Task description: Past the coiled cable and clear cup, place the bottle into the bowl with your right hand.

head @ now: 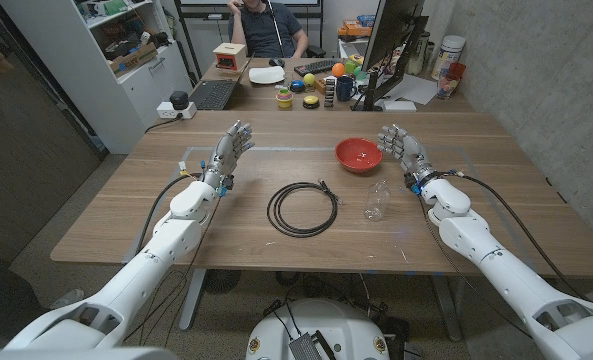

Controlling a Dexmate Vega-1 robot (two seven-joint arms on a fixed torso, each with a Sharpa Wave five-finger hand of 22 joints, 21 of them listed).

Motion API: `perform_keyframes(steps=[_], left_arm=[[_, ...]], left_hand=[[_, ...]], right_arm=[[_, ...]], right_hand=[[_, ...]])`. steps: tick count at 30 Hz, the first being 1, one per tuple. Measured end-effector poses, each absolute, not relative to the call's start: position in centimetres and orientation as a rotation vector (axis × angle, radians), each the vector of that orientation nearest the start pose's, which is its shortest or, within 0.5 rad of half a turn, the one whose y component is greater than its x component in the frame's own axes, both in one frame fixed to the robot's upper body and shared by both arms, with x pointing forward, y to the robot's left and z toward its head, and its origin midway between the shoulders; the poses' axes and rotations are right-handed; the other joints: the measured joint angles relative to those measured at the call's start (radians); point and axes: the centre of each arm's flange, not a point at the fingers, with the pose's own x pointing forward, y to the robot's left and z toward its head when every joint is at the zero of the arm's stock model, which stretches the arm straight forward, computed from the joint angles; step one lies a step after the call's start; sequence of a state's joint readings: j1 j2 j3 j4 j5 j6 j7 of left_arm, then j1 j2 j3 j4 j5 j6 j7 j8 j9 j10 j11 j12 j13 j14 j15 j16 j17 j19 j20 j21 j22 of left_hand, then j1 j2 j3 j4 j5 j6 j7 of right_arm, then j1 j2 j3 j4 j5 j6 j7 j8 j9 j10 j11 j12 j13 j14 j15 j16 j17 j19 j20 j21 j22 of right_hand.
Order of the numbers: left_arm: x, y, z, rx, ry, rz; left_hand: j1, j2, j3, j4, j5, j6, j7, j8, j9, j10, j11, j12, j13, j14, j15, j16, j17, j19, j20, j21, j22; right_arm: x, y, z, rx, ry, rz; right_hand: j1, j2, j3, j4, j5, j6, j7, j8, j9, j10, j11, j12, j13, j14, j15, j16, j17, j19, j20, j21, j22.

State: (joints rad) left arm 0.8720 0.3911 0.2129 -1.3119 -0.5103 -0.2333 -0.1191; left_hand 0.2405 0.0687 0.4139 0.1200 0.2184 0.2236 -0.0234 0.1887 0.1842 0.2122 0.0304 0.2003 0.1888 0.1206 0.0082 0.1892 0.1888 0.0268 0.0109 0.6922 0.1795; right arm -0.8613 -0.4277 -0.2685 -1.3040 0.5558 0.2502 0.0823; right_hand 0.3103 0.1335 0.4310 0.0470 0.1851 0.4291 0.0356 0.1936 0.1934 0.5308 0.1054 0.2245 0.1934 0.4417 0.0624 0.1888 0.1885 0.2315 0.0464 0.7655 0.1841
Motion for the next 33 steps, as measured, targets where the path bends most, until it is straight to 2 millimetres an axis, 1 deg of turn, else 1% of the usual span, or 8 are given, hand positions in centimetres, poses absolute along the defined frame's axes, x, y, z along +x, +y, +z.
perform_keyframes(steps=[8, 9, 11, 20, 22, 25, 30, 33], left_arm=[[65.0, 28.9, -1.5, -0.025, -0.630, -0.216], [65.0, 28.7, -1.6, 0.001, -0.623, -0.228], [64.9, 29.2, -1.5, -0.025, -0.631, -0.211], [65.0, 29.5, -1.8, -0.017, -0.619, -0.207], [65.0, 29.5, -2.0, -0.020, -0.616, -0.205], [65.0, 29.5, -2.1, -0.025, -0.613, -0.204], [65.1, 29.3, -2.4, -0.021, -0.603, -0.212], [65.1, 29.2, -2.5, -0.019, -0.600, -0.216]], left_hand=[[0.000, 0.000, 0.000, 0.000, 0.000, 0.000, 0.000, 0.000, 0.000, 0.000, 0.000, 0.000, 0.000, 0.000, 0.000, 0.000, 0.000, 0.000, 0.000, 0.000, 0.000], [0.000, 0.000, 0.000, 0.000, 0.000, 0.000, 0.000, 0.000, 0.000, 0.000, 0.000, 0.000, 0.000, 0.000, 0.000, 0.000, 0.000, 0.000, 0.000, 0.001, 0.000], [0.000, 0.000, 0.000, 0.000, 0.000, 0.000, 0.000, 0.000, 0.000, 0.000, 0.000, 0.000, 0.000, 0.000, 0.000, 0.000, 0.000, 0.000, 0.000, 0.000, 0.000], [0.000, 0.000, 0.000, 0.000, 0.000, 0.000, 0.000, 0.000, 0.000, 0.000, 0.000, 0.000, 0.000, 0.000, 0.000, 0.000, 0.000, 0.000, 0.000, 0.000, 0.000], [0.000, 0.000, 0.000, 0.000, 0.000, 0.000, 0.000, 0.000, 0.000, 0.000, 0.000, 0.000, 0.000, 0.000, 0.000, 0.000, 0.000, 0.000, 0.000, 0.000, 0.000], [0.000, 0.000, 0.000, 0.000, 0.000, 0.000, 0.000, 0.000, 0.000, 0.000, 0.000, 0.000, 0.000, 0.000, 0.000, 0.000, 0.000, 0.000, 0.000, 0.000, 0.000], [0.000, 0.000, 0.000, 0.000, 0.000, 0.000, 0.000, 0.000, 0.000, 0.000, 0.000, 0.000, 0.000, 0.000, 0.000, 0.000, 0.000, 0.000, 0.000, 0.000, 0.000], [0.000, 0.000, 0.000, 0.000, 0.000, 0.000, 0.000, 0.000, 0.000, 0.000, 0.000, 0.000, 0.000, 0.000, 0.000, 0.000, 0.000, 0.000, 0.000, 0.000, 0.000]], right_arm=[[65.2, -28.6, -2.2, 0.037, -0.614, 0.211], [65.1, -28.7, -2.1, 0.052, -0.620, 0.203], [65.1, -28.6, -2.1, 0.036, -0.619, 0.208], [64.6, -28.7, -2.0, -0.003, -0.625, 0.207], [64.4, -28.9, -2.0, -0.013, -0.627, 0.203], [64.2, -29.1, -1.9, -0.027, -0.629, 0.195], [63.8, -29.5, -1.9, -0.058, -0.631, 0.185], [63.5, -29.8, -1.9, -0.077, -0.633, 0.179]], right_hand=[[0.000, 0.000, 0.000, 0.000, 0.000, 0.000, 0.000, 0.000, 0.000, 0.000, 0.000, 0.000, 0.000, 0.000, 0.000, 0.000, 0.000, 0.000, 0.000, 0.001, 0.000], [0.000, 0.000, 0.000, 0.000, 0.000, 0.000, 0.000, 0.000, 0.000, 0.000, 0.000, 0.000, 0.000, 0.000, 0.000, 0.000, 0.000, 0.000, 0.000, 0.001, 0.000], [0.000, 0.000, 0.000, 0.000, 0.000, 0.000, 0.000, 0.000, 0.000, 0.000, 0.000, 0.000, 0.000, 0.000, 0.000, 0.000, 0.000, 0.000, 0.000, 0.001, 0.000], [-0.001, -0.001, 0.000, 0.000, 0.000, 0.000, 0.000, 0.000, 0.000, 0.000, 0.000, 0.000, 0.000, 0.000, 0.000, 0.000, -0.003, 0.000, 0.000, 0.001, 0.000], [-0.003, -0.011, 0.000, 0.000, 0.000, 0.000, 0.000, 0.000, 0.000, 0.000, 0.000, 0.000, 0.000, 0.000, 0.000, 0.000, -0.003, 0.000, 0.000, 0.001, 0.000], [-0.003, -0.011, -0.004, -0.004, 0.000, 0.000, 0.000, 0.000, 0.000, 0.000, 0.000, 0.000, 0.000, 0.000, 0.000, 0.000, -0.003, 0.000, 0.000, 0.001, 0.000], [-0.006, -0.027, -0.009, -0.009, 0.000, 0.000, 0.000, 0.000, 0.000, 0.000, 0.000, 0.000, 0.000, 0.000, 0.000, 0.000, -0.002, -0.001, 0.001, 0.001, 0.000], [-0.007, -0.028, -0.011, -0.011, 0.000, 0.000, 0.000, 0.000, 0.000, 0.000, 0.000, 0.000, 0.000, -0.004, 0.004, 0.000, -0.002, -0.004, 0.004, 0.001, 0.000]])
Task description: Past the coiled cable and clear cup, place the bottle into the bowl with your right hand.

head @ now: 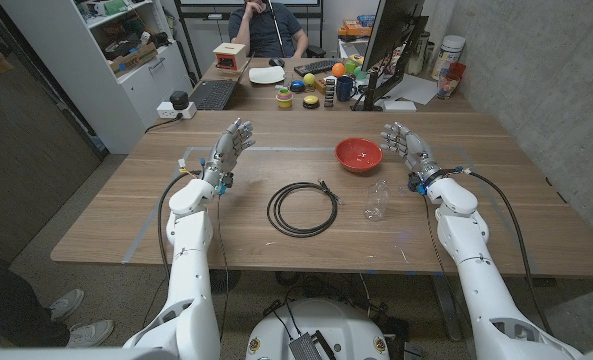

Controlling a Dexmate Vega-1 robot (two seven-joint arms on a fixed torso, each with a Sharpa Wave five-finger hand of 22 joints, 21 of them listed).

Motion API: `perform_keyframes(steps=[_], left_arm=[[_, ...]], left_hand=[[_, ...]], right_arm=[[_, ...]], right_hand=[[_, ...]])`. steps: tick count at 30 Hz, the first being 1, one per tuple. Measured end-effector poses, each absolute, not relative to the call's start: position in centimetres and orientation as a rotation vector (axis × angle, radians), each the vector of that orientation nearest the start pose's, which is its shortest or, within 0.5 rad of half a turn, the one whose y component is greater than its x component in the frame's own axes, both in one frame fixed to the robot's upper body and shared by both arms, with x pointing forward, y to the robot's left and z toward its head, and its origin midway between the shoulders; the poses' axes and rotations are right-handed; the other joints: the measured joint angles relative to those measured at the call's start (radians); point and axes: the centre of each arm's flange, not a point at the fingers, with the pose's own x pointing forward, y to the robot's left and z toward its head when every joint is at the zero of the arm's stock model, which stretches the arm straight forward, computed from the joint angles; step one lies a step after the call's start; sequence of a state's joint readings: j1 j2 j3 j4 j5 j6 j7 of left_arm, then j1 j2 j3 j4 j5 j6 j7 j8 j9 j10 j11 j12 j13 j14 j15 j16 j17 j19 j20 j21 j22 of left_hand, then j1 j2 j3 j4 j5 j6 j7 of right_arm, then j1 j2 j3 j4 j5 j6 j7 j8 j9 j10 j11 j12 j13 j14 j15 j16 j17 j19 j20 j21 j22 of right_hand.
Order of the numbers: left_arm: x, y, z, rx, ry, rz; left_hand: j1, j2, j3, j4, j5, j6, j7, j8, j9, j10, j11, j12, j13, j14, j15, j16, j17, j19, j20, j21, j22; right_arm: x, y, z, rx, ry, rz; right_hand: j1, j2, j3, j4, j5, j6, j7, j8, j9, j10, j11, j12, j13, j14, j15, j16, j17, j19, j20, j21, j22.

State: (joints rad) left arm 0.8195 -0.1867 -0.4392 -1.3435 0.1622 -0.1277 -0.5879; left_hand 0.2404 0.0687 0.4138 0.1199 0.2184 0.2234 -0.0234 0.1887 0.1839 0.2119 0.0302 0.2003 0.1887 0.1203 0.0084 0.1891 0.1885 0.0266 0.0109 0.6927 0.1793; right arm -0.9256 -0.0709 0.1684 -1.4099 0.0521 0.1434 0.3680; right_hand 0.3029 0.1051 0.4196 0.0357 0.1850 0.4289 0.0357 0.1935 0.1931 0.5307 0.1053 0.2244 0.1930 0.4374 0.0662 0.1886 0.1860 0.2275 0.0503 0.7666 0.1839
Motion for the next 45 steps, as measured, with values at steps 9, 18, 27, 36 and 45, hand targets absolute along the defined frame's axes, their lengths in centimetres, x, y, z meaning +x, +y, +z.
perform_keyframes(steps=[9, 18, 27, 36, 45], left_arm=[[65.0, 29.1, -2.7, -0.022, -0.599, -0.219], [65.0, 29.2, -2.8, -0.024, -0.598, -0.219], [65.2, 29.0, -2.9, -0.022, -0.594, -0.227], [65.4, 28.8, -3.0, -0.021, -0.588, -0.235], [65.6, 28.7, -3.0, -0.016, -0.584, -0.242]], left_hand=[[0.000, 0.000, 0.000, 0.000, 0.000, 0.000, 0.000, 0.000, 0.000, 0.000, 0.000, 0.000, 0.000, 0.000, 0.000, 0.000, 0.000, 0.000, 0.000, 0.000, 0.000], [0.000, 0.000, 0.000, 0.000, 0.000, 0.000, 0.000, 0.000, 0.000, 0.000, 0.000, 0.000, 0.000, 0.000, 0.000, 0.000, 0.000, 0.000, 0.000, -0.005, 0.000], [0.000, 0.000, 0.000, 0.000, 0.000, 0.000, 0.000, 0.000, 0.000, 0.000, 0.000, 0.000, 0.000, 0.000, 0.000, 0.000, 0.000, 0.000, 0.000, -0.005, 0.000], [0.000, 0.000, 0.000, 0.000, 0.004, 0.000, 0.000, 0.000, 0.000, 0.000, 0.000, 0.000, 0.000, 0.000, 0.000, 0.000, 0.000, 0.000, 0.000, -0.005, 0.000], [0.000, 0.000, 0.000, 0.000, 0.004, 0.000, 0.000, 0.000, 0.000, 0.000, 0.000, 0.000, 0.000, 0.000, 0.000, 0.000, 0.000, 0.000, 0.000, -0.005, 0.000]], right_arm=[[62.6, -30.5, -2.2, -0.149, -0.635, 0.170], [61.4, -31.5, -3.0, -0.194, -0.635, 0.164], [59.8, -32.3, -4.0, -0.240, -0.638, 0.164], [58.2, -33.1, -5.3, -0.297, -0.633, 0.161], [56.6, -33.3, -6.3, -0.375, -0.611, 0.194]], right_hand=[[-0.036, -0.058, -0.038, -0.001, -0.009, -0.013, 0.002, 0.000, 0.000, -0.010, -0.005, 0.000, 0.005, -0.007, 0.007, 0.000, 0.002, 0.005, 0.006, -0.005, -0.003], [-0.072, -0.105, -0.075, 0.006, -0.016, -0.029, 0.007, -0.006, 0.000, -0.021, 0.002, 0.000, 0.005, -0.013, 0.012, 0.000, 0.003, -0.002, 0.013, -0.012, -0.003], [-0.145, -0.186, -0.144, 0.017, -0.004, -0.067, 0.045, -0.006, 0.000, -0.045, 0.007, -0.008, 0.005, -0.023, 0.023, 0.000, 0.003, 0.004, 0.018, -0.027, -0.003], [-0.164, -0.259, -0.202, 0.008, 0.028, -0.154, 0.099, -0.016, 0.000, -0.107, 0.031, -0.019, 0.005, -0.062, 0.017, -0.004, 0.001, 0.015, 0.014, -0.055, -0.007], [-0.145, -0.277, -0.243, -0.025, 0.070, -0.291, 0.096, -0.020, 0.000, -0.232, 0.034, -0.033, 0.010, -0.141, 0.041, -0.012, 0.000, 0.008, 0.044, -0.096, -0.010]])
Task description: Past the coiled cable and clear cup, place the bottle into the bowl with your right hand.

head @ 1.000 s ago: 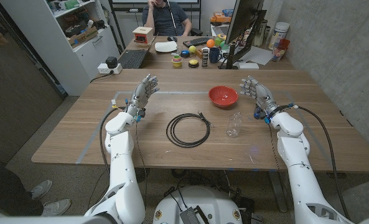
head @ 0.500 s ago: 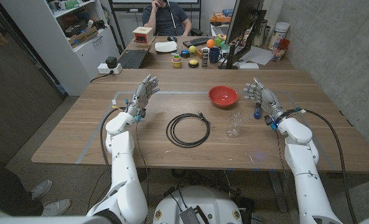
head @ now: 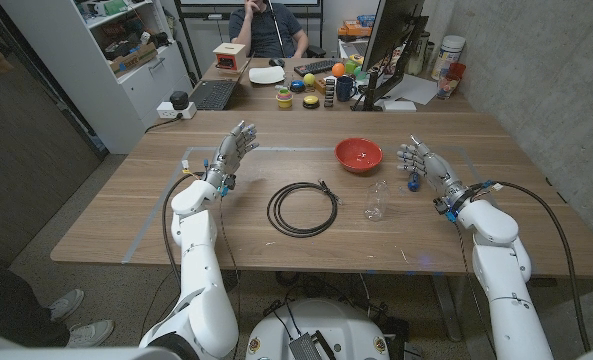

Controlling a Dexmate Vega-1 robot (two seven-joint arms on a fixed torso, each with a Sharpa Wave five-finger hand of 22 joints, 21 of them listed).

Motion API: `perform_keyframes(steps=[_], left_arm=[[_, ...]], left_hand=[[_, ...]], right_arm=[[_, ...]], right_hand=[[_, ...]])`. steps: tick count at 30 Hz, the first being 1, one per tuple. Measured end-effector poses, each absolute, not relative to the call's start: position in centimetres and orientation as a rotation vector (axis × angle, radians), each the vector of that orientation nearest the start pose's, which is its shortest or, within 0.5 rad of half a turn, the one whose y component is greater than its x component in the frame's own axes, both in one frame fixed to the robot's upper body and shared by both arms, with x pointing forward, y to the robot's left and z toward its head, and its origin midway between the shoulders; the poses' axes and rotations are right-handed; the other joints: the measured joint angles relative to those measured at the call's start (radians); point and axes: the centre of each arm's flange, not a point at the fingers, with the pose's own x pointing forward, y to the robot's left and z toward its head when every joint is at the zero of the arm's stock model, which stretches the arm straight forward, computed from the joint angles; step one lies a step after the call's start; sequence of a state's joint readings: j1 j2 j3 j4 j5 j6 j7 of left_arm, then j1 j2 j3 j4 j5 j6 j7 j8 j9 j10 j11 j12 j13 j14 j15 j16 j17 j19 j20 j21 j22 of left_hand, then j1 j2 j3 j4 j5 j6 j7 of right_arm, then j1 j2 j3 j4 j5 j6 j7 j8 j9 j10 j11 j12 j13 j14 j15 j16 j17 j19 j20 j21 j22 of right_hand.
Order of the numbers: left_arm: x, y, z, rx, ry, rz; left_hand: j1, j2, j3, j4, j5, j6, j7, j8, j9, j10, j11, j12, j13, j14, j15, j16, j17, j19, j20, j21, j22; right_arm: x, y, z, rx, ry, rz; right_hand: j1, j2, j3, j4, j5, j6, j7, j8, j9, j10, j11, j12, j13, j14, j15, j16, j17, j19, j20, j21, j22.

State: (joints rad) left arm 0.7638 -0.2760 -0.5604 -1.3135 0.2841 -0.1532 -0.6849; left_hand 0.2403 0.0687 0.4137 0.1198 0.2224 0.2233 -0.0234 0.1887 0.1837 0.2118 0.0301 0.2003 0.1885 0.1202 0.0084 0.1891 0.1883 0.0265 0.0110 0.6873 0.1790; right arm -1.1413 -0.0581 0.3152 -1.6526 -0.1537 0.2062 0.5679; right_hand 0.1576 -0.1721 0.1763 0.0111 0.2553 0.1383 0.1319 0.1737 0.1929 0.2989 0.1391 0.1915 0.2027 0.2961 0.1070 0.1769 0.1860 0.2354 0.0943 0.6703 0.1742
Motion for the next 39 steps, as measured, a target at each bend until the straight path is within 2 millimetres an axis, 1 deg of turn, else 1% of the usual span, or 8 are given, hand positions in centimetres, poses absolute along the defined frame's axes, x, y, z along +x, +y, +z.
perform_keyframes(steps=[3, 5, 7, 15, 20, 24, 30, 39], left_arm=[[65.7, 28.6, -2.9, -0.015, -0.583, -0.246], [65.8, 28.5, -2.8, -0.015, -0.583, -0.247], [65.8, 28.4, -2.8, -0.012, -0.584, -0.252], [66.0, 28.3, -2.8, -0.009, -0.582, -0.263], [66.2, 28.3, -2.7, -0.008, -0.581, -0.266], [66.2, 28.3, -2.7, -0.006, -0.579, -0.269], [66.4, 28.4, -2.7, -0.003, -0.577, -0.274], [66.6, 28.4, -2.5, 0.003, -0.574, -0.280]], left_hand=[[0.000, 0.000, 0.000, 0.000, 0.000, 0.000, 0.000, 0.000, 0.000, 0.000, 0.000, 0.000, 0.000, 0.000, 0.000, 0.000, 0.000, 0.000, 0.000, 0.000, 0.000], [0.000, 0.000, 0.000, 0.000, 0.000, 0.000, 0.000, 0.000, 0.000, 0.000, 0.000, 0.000, 0.000, 0.000, 0.000, 0.000, 0.000, 0.000, 0.000, 0.000, 0.000], [0.000, 0.000, 0.000, 0.000, 0.000, 0.000, 0.000, 0.000, 0.000, 0.000, 0.000, 0.000, 0.000, 0.000, 0.000, 0.000, 0.000, 0.000, 0.000, 0.000, 0.000], [0.000, 0.000, 0.000, 0.000, 0.000, 0.000, 0.000, 0.000, 0.000, 0.000, 0.000, 0.000, 0.000, 0.000, 0.000, 0.000, 0.000, 0.000, 0.000, 0.000, 0.000], [0.000, 0.000, 0.000, 0.000, 0.000, 0.000, 0.000, 0.000, 0.000, 0.000, 0.000, 0.000, 0.000, 0.000, 0.000, 0.000, 0.000, 0.000, 0.000, -0.007, 0.000], [0.000, 0.000, 0.000, 0.000, 0.000, 0.000, 0.000, 0.000, 0.000, 0.000, 0.000, 0.000, 0.000, 0.000, 0.000, 0.000, 0.000, 0.000, 0.000, -0.007, 0.000], [0.000, 0.000, 0.000, 0.000, 0.000, 0.000, 0.000, 0.000, 0.000, 0.000, 0.000, 0.000, 0.000, 0.000, 0.000, 0.000, 0.000, 0.000, 0.000, -0.007, 0.000], [0.000, 0.000, 0.000, 0.000, 0.000, 0.000, 0.000, 0.000, 0.000, 0.000, 0.000, 0.000, 0.000, 0.000, 0.000, 0.000, 0.000, 0.000, 0.000, -0.007, 0.000]], right_arm=[[56.3, -33.1, -6.6, -0.396, -0.605, 0.199], [56.3, -33.1, -6.6, -0.405, -0.606, 0.199], [55.4, -32.8, -7.1, -0.429, -0.609, 0.198], [54.0, -32.0, -7.9, -0.475, -0.628, 0.188], [53.4, -31.4, -8.5, -0.490, -0.634, 0.185], [53.0, -31.0, -8.9, -0.486, -0.638, 0.188], [52.6, -30.2, -9.7, -0.477, -0.646, 0.184], [52.0, -28.9, -10.8, -0.478, -0.669, 0.124]], right_hand=[[0.005, 0.005, -0.004, -0.004, 0.004, -0.007, -0.003, 0.000, 0.000, -0.008, -0.001, 0.000, 0.000, 0.000, 0.000, 0.000, 0.000, 0.012, 0.019, -0.001, -0.002], [0.010, 0.011, -0.005, -0.005, 0.007, -0.016, -0.002, 0.000, 0.000, -0.012, 0.003, 0.000, 0.000, 0.000, 0.000, 0.000, 0.000, 0.014, 0.020, -0.001, -0.002], [0.014, 0.007, -0.007, -0.007, 0.007, -0.019, -0.005, 0.002, 0.003, -0.014, 0.004, 0.000, 0.000, 0.000, 0.000, 0.000, 0.000, 0.014, 0.020, -0.005, -0.002], [0.038, 0.004, -0.016, -0.016, 0.015, -0.026, -0.005, 0.004, 0.005, -0.028, 0.008, 0.000, 0.000, 0.000, 0.000, 0.005, -0.005, 0.034, 0.000, -0.008, -0.002], [0.079, -0.006, -0.028, -0.044, 0.027, -0.037, -0.009, 0.011, 0.005, -0.033, 0.013, 0.004, 0.000, 0.000, 0.000, 0.005, -0.005, 0.052, -0.018, -0.016, -0.006], [0.093, -0.009, -0.033, -0.052, 0.034, -0.037, -0.008, 0.012, 0.005, -0.035, 0.015, 0.006, 0.000, 0.000, 0.000, 0.005, -0.005, 0.061, -0.027, -0.024, -0.007], [0.115, -0.013, -0.048, -0.073, 0.041, -0.040, -0.005, 0.017, 0.005, -0.039, 0.018, 0.014, 0.000, -0.002, -0.002, 0.005, -0.005, 0.049, -0.037, -0.049, -0.007], [0.138, -0.009, -0.062, -0.096, 0.057, -0.049, -0.007, 0.020, 0.005, -0.053, 0.021, 0.014, 0.000, -0.020, 0.001, 0.005, -0.005, 0.028, -0.016, -0.077, -0.007]])
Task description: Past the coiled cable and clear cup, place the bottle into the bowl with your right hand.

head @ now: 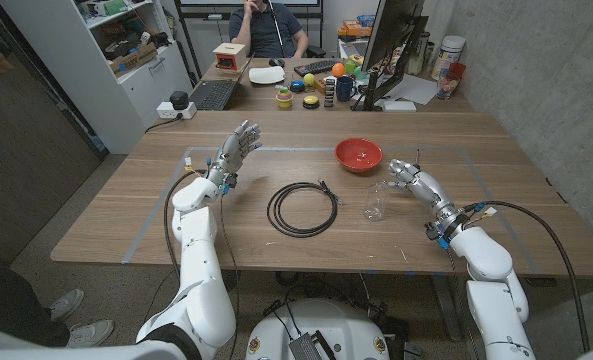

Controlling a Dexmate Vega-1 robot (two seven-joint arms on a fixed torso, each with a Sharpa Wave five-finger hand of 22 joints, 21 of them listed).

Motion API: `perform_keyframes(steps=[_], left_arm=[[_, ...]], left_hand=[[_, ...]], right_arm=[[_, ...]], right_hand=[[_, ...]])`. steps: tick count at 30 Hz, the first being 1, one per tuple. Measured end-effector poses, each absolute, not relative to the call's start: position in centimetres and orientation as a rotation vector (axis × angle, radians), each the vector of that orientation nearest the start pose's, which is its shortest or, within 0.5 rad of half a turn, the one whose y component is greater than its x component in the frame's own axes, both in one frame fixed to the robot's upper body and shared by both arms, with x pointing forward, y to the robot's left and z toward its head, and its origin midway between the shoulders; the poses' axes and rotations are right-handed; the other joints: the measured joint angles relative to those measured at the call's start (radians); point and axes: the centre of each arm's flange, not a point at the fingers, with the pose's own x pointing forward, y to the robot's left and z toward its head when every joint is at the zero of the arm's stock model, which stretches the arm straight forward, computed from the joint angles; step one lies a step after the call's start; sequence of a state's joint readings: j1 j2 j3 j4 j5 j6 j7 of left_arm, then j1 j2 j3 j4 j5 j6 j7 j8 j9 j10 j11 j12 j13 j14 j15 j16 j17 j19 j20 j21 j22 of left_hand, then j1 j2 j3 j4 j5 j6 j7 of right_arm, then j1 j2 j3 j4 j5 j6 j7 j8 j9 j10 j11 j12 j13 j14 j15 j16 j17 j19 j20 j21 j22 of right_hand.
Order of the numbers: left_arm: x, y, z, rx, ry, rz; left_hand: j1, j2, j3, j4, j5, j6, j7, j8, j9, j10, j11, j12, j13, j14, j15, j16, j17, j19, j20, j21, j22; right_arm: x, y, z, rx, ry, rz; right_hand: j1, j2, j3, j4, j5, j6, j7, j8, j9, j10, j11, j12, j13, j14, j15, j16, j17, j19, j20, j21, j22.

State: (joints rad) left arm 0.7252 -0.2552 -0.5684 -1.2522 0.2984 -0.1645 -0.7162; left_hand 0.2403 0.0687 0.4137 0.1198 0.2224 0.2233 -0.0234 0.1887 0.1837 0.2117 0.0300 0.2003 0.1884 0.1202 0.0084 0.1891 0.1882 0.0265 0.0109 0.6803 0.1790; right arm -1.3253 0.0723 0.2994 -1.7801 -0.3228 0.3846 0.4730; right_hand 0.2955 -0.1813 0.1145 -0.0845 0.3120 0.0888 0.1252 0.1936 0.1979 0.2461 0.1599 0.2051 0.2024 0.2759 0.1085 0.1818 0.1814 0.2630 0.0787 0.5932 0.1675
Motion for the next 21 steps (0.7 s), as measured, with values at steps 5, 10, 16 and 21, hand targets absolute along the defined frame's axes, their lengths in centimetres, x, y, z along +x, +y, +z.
perform_keyframes(steps=[5, 10, 16, 21], left_arm=[[66.8, 28.5, -2.5, 0.002, -0.572, -0.283], [67.0, 28.7, -2.5, 0.001, -0.569, -0.282], [67.3, 28.9, -2.4, 0.001, -0.566, -0.283], [67.6, 29.1, -2.3, 0.001, -0.563, -0.283]], left_hand=[[0.000, 0.000, -0.004, -0.004, 0.000, 0.000, 0.000, 0.000, 0.000, 0.000, 0.000, 0.000, 0.000, 0.000, 0.000, 0.000, 0.000, 0.000, 0.000, 0.000, 0.000], [0.000, 0.000, -0.004, -0.004, 0.000, 0.000, 0.000, 0.000, 0.000, 0.000, 0.000, 0.000, 0.000, 0.000, 0.000, 0.000, 0.000, 0.000, 0.000, 0.000, 0.000], [0.000, 0.000, -0.004, -0.004, 0.000, 0.000, 0.000, 0.000, 0.000, 0.000, 0.000, 0.000, 0.000, 0.000, 0.000, 0.000, 0.000, 0.000, 0.000, -0.002, 0.000], [0.000, 0.000, -0.004, -0.004, 0.000, 0.000, 0.000, 0.000, 0.000, 0.000, 0.000, 0.000, 0.000, 0.000, 0.000, 0.000, 0.000, 0.000, 0.000, -0.004, 0.000]], right_arm=[[51.7, -28.4, -11.2, -0.487, -0.684, 0.081], [51.5, -27.7, -11.7, -0.492, -0.697, 0.046], [51.3, -26.4, -12.4, -0.482, -0.709, 0.028], [51.1, -25.5, -12.7, -0.497, -0.718, 0.013]], right_hand=[[0.022, -0.006, -0.015, -0.015, 0.011, -0.030, 0.000, -0.002, 0.000, -0.027, 0.013, 0.000, 0.000, -0.017, 0.004, 0.000, 0.000, 0.000, 0.000, -0.020, -0.005], [0.037, -0.010, -0.029, -0.029, 0.022, -0.036, -0.004, -0.005, 0.000, -0.032, 0.019, 0.000, 0.000, -0.021, 0.001, 0.000, -0.004, 0.000, 0.000, -0.028, -0.005], [0.062, -0.012, -0.054, -0.048, 0.036, -0.036, -0.004, 0.000, 0.000, -0.023, 0.017, 0.008, 0.000, -0.011, -0.009, 0.000, -0.005, 0.037, -0.015, -0.036, -0.005], [0.062, -0.012, -0.062, -0.056, 0.043, -0.031, -0.007, 0.000, 0.000, -0.023, 0.017, 0.008, 0.000, -0.011, -0.009, 0.000, -0.005, 0.040, -0.018, -0.042, -0.005]])
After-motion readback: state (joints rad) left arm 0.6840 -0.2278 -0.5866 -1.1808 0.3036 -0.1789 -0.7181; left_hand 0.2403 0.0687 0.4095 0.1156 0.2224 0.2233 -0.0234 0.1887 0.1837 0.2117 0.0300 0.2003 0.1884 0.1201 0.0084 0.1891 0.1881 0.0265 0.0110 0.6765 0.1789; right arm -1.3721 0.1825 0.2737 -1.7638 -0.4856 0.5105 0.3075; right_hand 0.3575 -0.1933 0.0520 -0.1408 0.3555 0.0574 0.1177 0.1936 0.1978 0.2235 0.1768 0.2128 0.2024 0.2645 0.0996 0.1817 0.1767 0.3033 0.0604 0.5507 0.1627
